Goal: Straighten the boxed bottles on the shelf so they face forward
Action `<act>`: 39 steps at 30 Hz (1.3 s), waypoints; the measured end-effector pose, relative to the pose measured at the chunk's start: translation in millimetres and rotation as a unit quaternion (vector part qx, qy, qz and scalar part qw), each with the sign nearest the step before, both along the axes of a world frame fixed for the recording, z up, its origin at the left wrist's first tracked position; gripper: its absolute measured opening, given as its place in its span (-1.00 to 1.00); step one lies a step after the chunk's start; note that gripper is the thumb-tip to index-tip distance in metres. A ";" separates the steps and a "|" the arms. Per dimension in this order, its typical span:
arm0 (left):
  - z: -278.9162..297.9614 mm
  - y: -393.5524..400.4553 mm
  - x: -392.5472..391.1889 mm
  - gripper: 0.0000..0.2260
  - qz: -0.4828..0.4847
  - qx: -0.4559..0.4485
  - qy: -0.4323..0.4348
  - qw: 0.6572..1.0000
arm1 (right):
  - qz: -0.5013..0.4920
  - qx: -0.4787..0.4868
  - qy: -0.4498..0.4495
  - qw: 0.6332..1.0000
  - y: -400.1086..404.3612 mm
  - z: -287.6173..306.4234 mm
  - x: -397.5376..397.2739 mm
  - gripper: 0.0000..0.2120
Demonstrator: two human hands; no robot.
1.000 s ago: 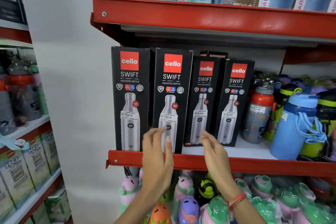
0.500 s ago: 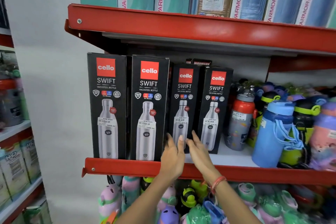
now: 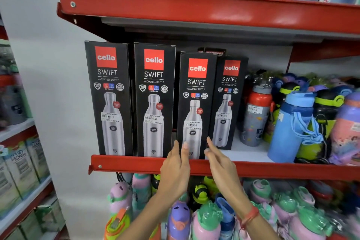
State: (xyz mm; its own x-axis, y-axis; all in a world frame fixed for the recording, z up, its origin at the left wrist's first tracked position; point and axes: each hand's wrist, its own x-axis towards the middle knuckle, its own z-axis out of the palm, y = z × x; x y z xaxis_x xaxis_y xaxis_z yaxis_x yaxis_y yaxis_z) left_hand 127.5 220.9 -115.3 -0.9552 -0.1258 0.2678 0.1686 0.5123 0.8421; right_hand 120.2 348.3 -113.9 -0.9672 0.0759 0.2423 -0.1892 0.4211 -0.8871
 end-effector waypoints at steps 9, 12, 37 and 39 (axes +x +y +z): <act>1.7 8.4 10.2 -0.53 0.066 -0.091 0.094 0.989 | -0.015 -0.012 0.020 1.000 9.9 1.5 -6.3 -0.64; 7.9 28.5 13.6 -0.68 0.031 -0.066 0.238 0.969 | -0.068 -0.052 0.047 0.995 26.9 5.4 -21.6 -0.68; -5.9 101.8 -16.4 -0.43 -0.065 0.067 0.029 0.995 | -0.028 -0.009 0.018 0.999 85.7 -8.8 -31.6 -0.52; -5.1 99.9 -11.5 -0.42 -0.075 0.069 0.024 0.994 | -0.024 -0.018 0.023 0.999 84.7 -8.7 -26.1 -0.52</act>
